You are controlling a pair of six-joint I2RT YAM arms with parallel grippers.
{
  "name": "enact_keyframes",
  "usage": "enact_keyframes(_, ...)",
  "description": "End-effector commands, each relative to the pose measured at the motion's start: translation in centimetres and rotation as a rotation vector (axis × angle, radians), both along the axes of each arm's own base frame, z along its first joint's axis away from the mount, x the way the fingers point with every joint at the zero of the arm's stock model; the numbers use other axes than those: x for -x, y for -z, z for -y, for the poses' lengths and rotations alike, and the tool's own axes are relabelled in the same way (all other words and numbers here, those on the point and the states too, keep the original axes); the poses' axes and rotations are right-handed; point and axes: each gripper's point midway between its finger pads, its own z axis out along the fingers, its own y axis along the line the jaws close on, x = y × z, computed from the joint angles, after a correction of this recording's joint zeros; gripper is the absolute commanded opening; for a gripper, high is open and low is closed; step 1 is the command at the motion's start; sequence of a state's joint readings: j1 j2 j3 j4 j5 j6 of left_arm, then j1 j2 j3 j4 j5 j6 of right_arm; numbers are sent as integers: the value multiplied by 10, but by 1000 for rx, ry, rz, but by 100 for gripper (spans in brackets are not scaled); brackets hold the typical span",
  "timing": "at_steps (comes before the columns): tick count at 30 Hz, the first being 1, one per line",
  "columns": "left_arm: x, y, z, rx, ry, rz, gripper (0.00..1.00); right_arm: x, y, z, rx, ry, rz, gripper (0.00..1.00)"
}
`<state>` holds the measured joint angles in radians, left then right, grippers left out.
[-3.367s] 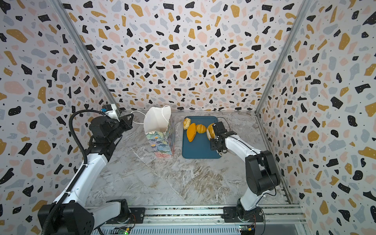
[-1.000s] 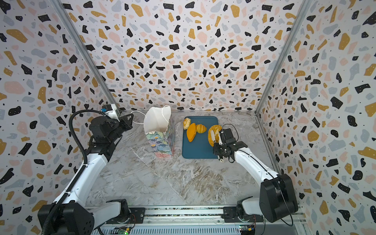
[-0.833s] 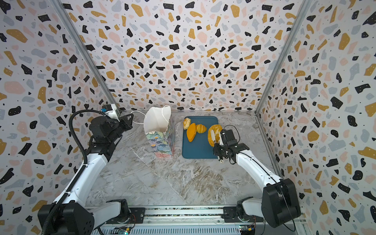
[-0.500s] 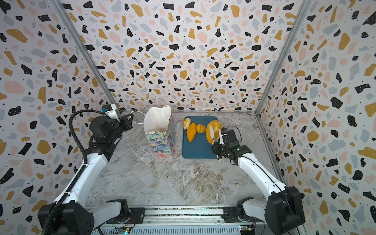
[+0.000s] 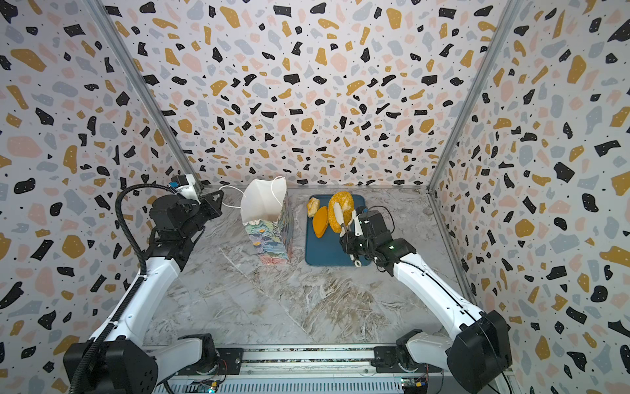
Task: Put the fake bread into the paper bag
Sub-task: 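Lift the sugar-crusted bun with the tongs and carry it toward the bag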
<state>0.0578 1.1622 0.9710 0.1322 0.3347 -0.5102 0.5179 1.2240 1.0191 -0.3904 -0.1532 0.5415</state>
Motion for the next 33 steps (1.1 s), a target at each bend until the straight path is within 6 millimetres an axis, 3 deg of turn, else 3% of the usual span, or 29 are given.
enact_keyframes(1,2,-10,3,-12,12,44,0,-8,-46,-11,-60,1,121,30)
enact_keyframes(33,0,-5,3,-8,16,30,0,24,-138,-60,-172,-155,347,30)
